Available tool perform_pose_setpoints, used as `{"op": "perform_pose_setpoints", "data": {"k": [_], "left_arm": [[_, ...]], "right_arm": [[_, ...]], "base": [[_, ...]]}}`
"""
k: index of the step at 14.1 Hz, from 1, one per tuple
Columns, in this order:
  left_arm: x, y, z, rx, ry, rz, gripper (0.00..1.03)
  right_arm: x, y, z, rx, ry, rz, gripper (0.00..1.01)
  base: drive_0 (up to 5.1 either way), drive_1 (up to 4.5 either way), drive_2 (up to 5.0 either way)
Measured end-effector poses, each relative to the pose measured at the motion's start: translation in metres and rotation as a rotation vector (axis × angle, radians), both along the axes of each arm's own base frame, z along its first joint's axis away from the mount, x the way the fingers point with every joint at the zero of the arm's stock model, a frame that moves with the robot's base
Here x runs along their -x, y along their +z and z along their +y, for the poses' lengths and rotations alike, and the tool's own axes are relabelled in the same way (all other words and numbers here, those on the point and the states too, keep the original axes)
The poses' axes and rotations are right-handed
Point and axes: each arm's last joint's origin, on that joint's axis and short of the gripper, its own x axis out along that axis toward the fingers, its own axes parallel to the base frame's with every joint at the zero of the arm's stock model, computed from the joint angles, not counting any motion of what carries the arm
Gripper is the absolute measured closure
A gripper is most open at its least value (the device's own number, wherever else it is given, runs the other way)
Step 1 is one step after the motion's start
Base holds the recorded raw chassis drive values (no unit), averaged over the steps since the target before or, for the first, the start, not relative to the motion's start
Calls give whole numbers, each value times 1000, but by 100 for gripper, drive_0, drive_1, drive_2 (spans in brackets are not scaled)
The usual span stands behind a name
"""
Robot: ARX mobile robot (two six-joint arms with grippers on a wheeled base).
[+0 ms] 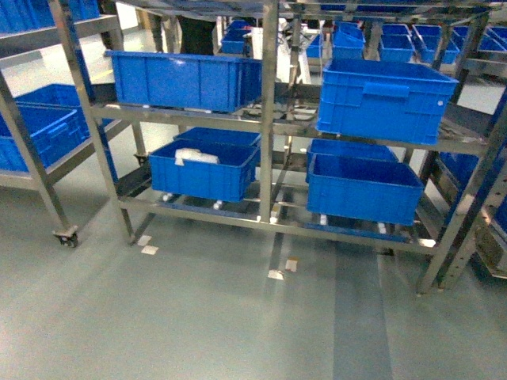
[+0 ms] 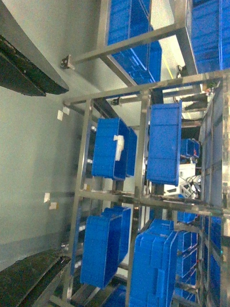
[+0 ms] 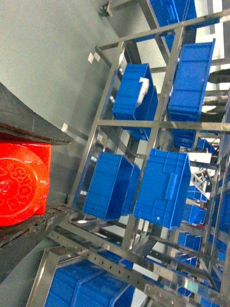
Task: Pick red block from blue box to shelf
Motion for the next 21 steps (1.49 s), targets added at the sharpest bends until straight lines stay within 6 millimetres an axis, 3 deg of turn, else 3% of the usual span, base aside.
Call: {"op": "perform_pose_setpoints", "data": {"k": [9, 21], "left_arm": [[0, 0, 0, 0, 0, 0, 5], [0, 0, 0, 0, 0, 0, 5]], "right_arm": [[0, 0, 0, 0, -2, 1, 72], [0, 0, 0, 0, -2, 0, 72]], "base": [[-64, -64, -64], [1, 176, -175]]}}
